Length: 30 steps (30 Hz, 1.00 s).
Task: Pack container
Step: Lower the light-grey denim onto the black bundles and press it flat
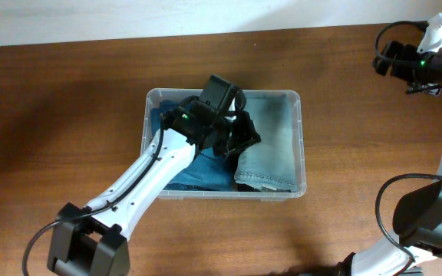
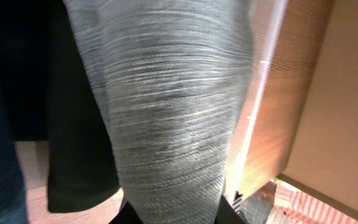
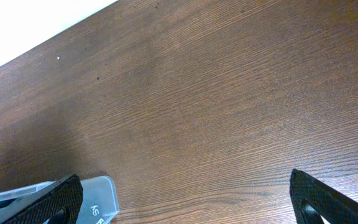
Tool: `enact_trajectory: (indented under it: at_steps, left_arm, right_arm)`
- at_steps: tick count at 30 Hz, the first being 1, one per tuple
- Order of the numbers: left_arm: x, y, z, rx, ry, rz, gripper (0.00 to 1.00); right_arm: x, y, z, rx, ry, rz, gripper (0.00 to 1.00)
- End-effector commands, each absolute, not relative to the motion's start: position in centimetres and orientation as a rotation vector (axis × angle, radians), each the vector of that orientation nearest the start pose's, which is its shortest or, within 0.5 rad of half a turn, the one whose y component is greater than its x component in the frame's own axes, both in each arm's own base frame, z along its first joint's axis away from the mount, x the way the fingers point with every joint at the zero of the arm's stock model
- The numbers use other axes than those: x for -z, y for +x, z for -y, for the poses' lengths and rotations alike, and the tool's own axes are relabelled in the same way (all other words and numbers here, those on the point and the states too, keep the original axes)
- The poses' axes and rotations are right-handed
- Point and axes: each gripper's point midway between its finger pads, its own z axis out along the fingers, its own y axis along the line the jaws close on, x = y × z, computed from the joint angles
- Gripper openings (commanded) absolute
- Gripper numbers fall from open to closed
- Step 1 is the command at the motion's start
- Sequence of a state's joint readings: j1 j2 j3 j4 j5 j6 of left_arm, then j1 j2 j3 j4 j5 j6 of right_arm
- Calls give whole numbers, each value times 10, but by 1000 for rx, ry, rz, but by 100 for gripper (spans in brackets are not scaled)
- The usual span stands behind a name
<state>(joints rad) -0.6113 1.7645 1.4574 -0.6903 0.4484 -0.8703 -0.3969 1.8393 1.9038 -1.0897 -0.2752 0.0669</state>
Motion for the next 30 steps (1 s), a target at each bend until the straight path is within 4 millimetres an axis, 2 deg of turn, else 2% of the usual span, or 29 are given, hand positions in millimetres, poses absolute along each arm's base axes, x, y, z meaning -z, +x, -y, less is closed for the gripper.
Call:
enact_trajectory:
  at_steps: [1,7,8,9,11,13,15,17,19,23,24,25,26,27,28,30]
  left_arm:
    - [-187,320,318,1075,-162,-2779,0]
    - [-179,325,313,1007,-189,-2774,0]
    - [-176,327,312,990,-196,-2777,5]
    - [-169,331,309,944,-196,-2777,30]
    - [-167,336,305,891,-157,-2758,49]
    - [-164,344,296,779,-32,-2715,70]
    - [-163,351,289,680,72,-2676,78]
    - [-165,358,286,617,190,-2626,78]
    - [-174,364,289,616,256,-2580,72]
    - [-229,371,297,592,475,-2425,68]
    - [-235,369,298,582,512,-2414,63]
    - [-236,366,298,570,548,-2412,54]
    - [-233,360,299,556,589,-2423,33]
    - [-225,352,299,527,611,-2458,5]
    - [-216,346,298,492,624,-2485,1]
    - [-200,338,297,437,647,-2529,1]
  right_arm:
    - [-246,439,135,-223,476,-2488,98]
    - [-246,439,135,-223,476,-2488,99]
    - [-246,439,135,-223,476,-2488,99]
    - [-246,439,135,-223,476,-2488,99]
    - [-246,439,135,-223,476,-2488,99]
    - [-246,439,135,-223,476,-2488,99]
    - [-246,439,135,-223,476,-2488,98]
    - [-246,439,135,-223,476,-2488,98]
    - [-246,439,135,-223,476,-2488,98]
    - [-246,439,135,-223,476,-2488,98]
    - [-246,439,135,-223,476,-2488,99]
    - [-246,439,135,-223,476,-2488,99]
    - [-246,439,135,-223,476,-2488,99]
    - [-246,439,135,-223,476,-2488,98]
    - [-246,439,135,-223,476,-2488,98]
    - [-246,439,135,-223,476,-2488,99]
